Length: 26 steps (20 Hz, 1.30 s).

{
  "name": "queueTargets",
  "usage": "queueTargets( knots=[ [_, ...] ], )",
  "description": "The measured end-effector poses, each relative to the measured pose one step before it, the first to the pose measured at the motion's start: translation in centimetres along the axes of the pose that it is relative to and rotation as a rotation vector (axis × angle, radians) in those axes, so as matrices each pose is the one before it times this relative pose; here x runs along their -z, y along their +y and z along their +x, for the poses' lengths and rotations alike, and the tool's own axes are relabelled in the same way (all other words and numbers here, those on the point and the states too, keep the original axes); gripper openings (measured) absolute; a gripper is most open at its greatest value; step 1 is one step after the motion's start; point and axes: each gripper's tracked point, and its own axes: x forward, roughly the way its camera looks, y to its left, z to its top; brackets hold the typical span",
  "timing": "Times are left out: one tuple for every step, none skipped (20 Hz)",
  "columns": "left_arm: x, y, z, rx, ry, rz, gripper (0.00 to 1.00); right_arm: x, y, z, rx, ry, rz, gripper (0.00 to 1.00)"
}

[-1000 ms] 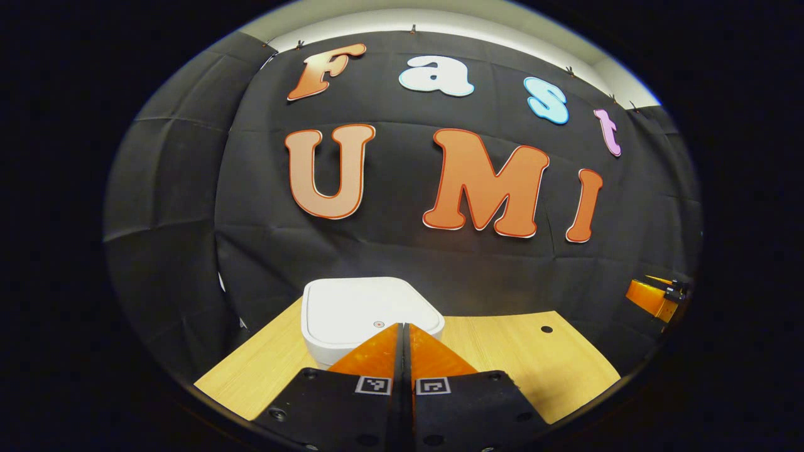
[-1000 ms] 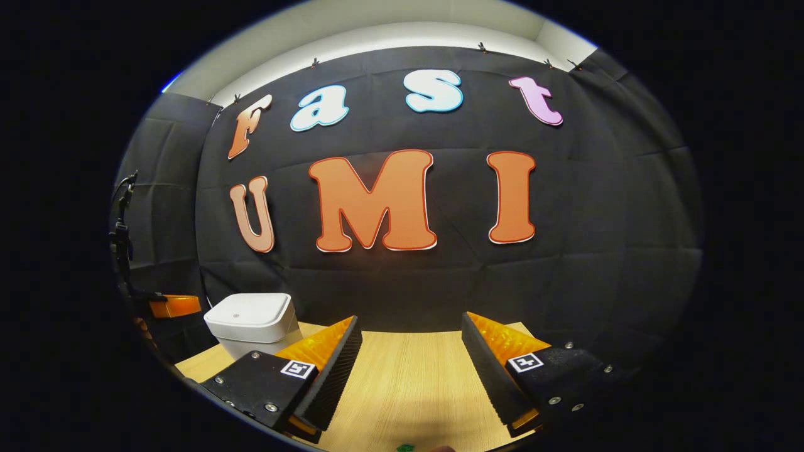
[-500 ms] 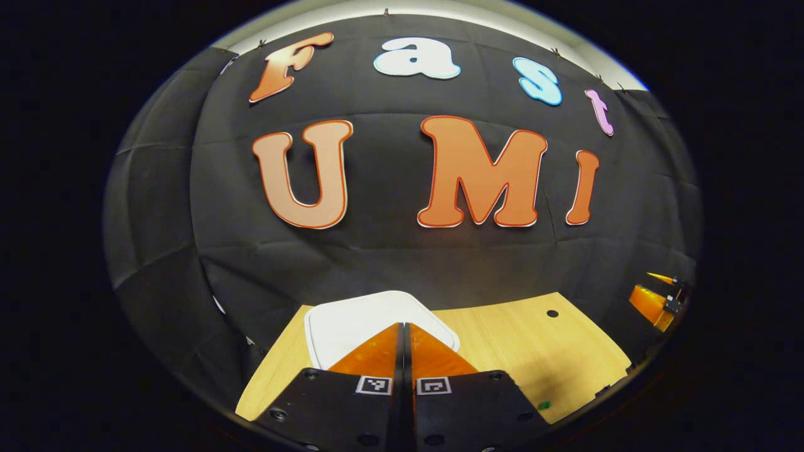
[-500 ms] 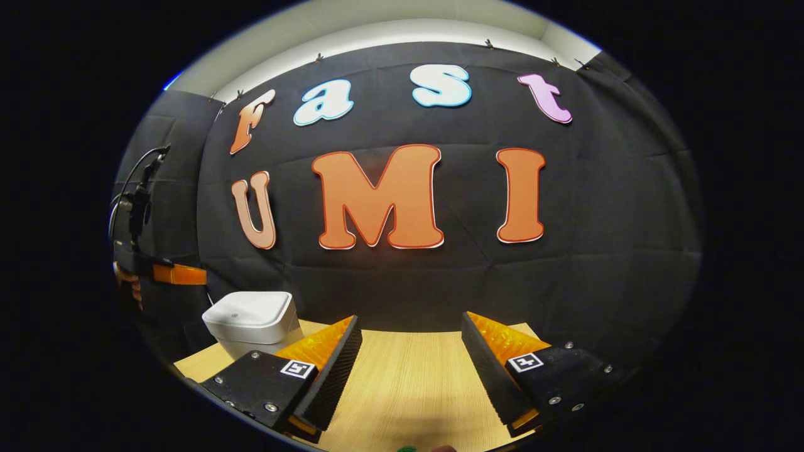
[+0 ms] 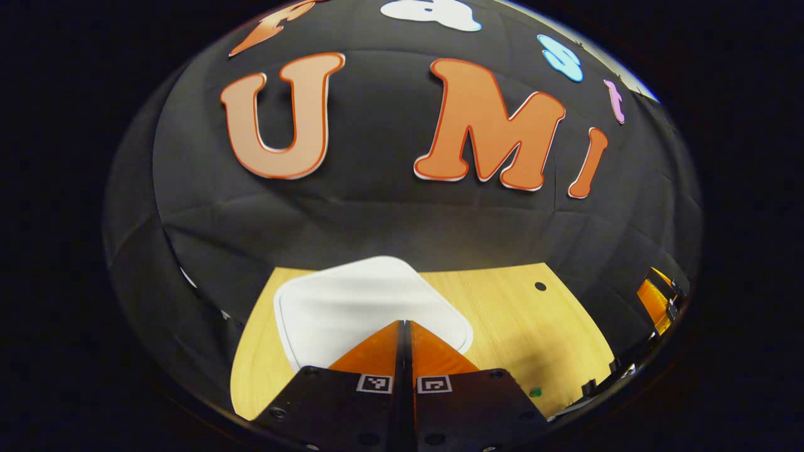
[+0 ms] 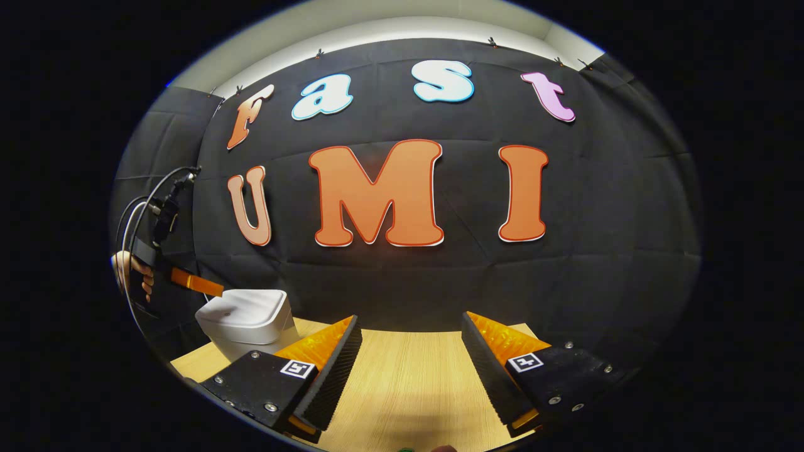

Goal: Press the lid of the desktop garbage bin to open it, pick up the crumpled paper on the desktop and throw it into the bin, then pick up the pop can on the desktop and drop it into the bin, and finally close the garbage bin lid.

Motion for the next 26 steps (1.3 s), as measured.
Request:
queueTargets(
  knots=[
    [0.7, 0.181, 0.422, -0.00193, 0.02851, 0.00941, 0.0, 0.05, -0.101, 0.037, 0.00555, 0.00177, -0.00419, 0.96],
    [0.563, 0.07, 0.216, 0.00702, 0.01747, 0.00542, 0.0, 0.089, 0.04, -0.039, 0.00167, 0.00113, -0.00229, 0.96],
    [0.434, -0.099, 0.08, 0.00777, 0.01585, 0.00196, 0.0, 0.099, 0.049, 0.003, -0.00134, 0.00131, 0.0007, 0.96],
    [0.564, -0.007, -0.053, -0.00174, 0.01785, 0.0014, 0.0, 0.061, 0.144, -0.011, -0.00134, 0.00317, 0.00227, 0.96],
    [0.521, 0.092, -0.038, -0.0086, 0.02265, 0.01619, 0.0, 0.102, 0.098, -0.066, 0.00014, 0.00375, 0.00276, 0.96],
    [0.459, 0.145, 0.073, -0.00857, 0.00148, 0.02652, 0.0, 0.228, 0.009, 0.041, -0.00044, 0.0029, 0.0029, 0.96],
    [0.555, 0.283, 0.254, -0.01518, 0.02172, 0.01746, 0.0, 0.15, 0.059, -0.02, 0.00233, 0.00663, 0.00396, 0.96],
    [0.054, 0.087, -0.36, -0.00613, -0.01164, -0.00244, 0.0, 0.27, -0.036, 0.0, 0.00372, 0.00678, 0.00682, 0.96],
    [-0.198, 0.048, 0.382, -0.00881, -0.01229, -0.0198, 0.01, -0.013, 0.072, -0.124, 0.00295, 0.00048, 0.0091, 0.96],
    [0.653, -0.42, -0.032, 0.01484, 0.03863, 0.003, 0.0, -0.034, 0.094, -0.207, 0.00176, -0.00337, 0.01104, 0.96],
    [-0.1, -0.054, 0.03, 0.01158, -0.00995, 0.01562, 0.01, -0.036, 0.093, -0.101, 0.00401, -0.00651, 0.01116, 0.96],
    [0.142, 0.222, 0.052, 0.00405, 0.00765, -0.00527, 0.01, 0.049, 0.075, -0.118, 0.00249, -0.00338, 0.0102, 0.96],
    [0.147, -0.123, -0.119, -0.01131, 0.00482, -0.01758, 0.05, 0.1, 0.163, -0.07, -0.0014, 0.00038, 0.00807, 0.95],
    [-0.138, 0.043, 0.192, -0.01209, -0.00468, 0.01091, 0.01, 0.195, 0.092, -0.033, 0.00059, 0.0054, 0.00306, 0.96],
    [-0.195, 0.172, -0.068, -0.00893, -0.00289, 0.01149, 0.01, 0.182, -0.008, 0.024, -0.00151, 0.00711, -0.00222, 0.95],
    [-0.086, -0.122, -0.076, 0.00064, -0.00766, 0.00854, 0.01, -0.003, 0.049, -0.052, -0.0025, 0.00467, -0.00241, 0.96],
    [-0.393, -0.005, -0.209, 0.00034, -0.01986, -0.00873, 0.01, -0.181, -0.075, -0.138, 0.00315, -0.0025, -0.00238, 0.95],
    [-0.464, -0.122, -0.139, -0.00483, -0.02111, -0.01325, 0.0, -0.285, -0.275, -0.03, 0.01247, -0.00424, -0.00192, 0.96],
    [-0.142, 0.107, -0.124, -0.01079, -0.00583, -0.00696, 0.0, -0.213, -0.121, -0.006, 0.01293, -0.00982, -0.00181, 0.95],
    [-0.307, 0.03, -0.208, -0.00883, -0.025, -0.00317, 0.0, -0.221, 0.111, -0.081, 0.0024, -0.00664, -0.001, 0.95],
    [-0.887, -0.091, -0.312, -0.00943, -0.03488, 0.00013, 0.0, -0.169, 0.181, -0.101, -0.00527, -0.00095, -0.00141, 0.95],
    [-1.177, 0.024, -0.588, -0.01344, -0.04164, 0.003, 0.0, -0.048, -0.006, -0.055, -0.00303, 0.00108, -0.00229, 0.95],
    [-1.358, -0.15, -0.581, -0.00321, -0.04582, -0.00297, 0.0, -0.118, -0.031, -0.094, 0.00077, 0.00009, -0.00427, 0.95],
    [-1.429, -0.457, -0.836, 0.00294, -0.04755, -0.00984, 0.0, -0.166, 0.026, -0.02, 0.00173, -0.00103, -0.0051, 0.95],
    [-1.35, -0.631, -0.726, 0.00513, -0.04207, -0.00873, 0.0, -0.174, 0.013, -0.094, 0.00179, -0.00063, -0.00394, 1.0],
    [-1.381, -0.444, -1.067, 0.00433, -0.0452, -0.00483, 0.0, -0.14, 0.097, -0.029, -0.00029, -0.00343, -0.00321, 1.0]
  ],
)
